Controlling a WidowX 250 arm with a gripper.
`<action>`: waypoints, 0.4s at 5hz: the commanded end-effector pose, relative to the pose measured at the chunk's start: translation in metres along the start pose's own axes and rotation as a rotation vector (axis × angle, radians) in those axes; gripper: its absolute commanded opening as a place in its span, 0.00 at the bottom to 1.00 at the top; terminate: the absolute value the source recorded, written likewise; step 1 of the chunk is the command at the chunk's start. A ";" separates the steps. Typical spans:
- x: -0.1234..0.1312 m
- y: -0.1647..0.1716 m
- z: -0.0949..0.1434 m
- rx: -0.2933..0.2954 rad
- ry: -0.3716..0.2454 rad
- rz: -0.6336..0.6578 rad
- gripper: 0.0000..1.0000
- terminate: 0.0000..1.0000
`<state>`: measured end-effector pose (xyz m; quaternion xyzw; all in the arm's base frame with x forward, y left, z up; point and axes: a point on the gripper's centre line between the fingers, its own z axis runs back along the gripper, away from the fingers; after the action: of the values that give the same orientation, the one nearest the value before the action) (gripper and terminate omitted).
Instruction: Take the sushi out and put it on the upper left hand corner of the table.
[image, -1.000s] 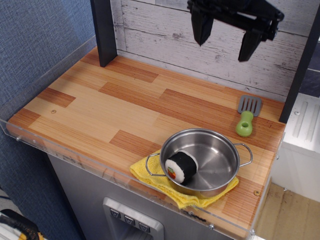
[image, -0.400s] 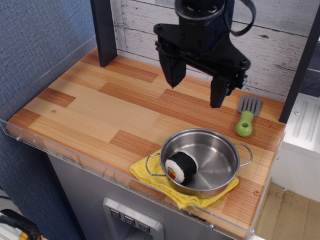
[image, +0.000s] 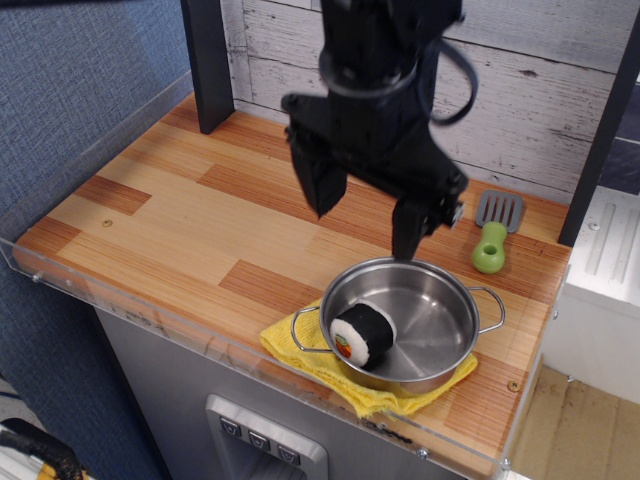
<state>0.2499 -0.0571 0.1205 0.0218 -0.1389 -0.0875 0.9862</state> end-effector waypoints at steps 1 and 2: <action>-0.022 0.001 -0.014 -0.002 0.023 0.017 1.00 0.00; -0.032 0.001 -0.028 -0.022 0.050 0.023 1.00 0.00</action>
<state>0.2259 -0.0507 0.0772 0.0133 -0.1006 -0.0795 0.9917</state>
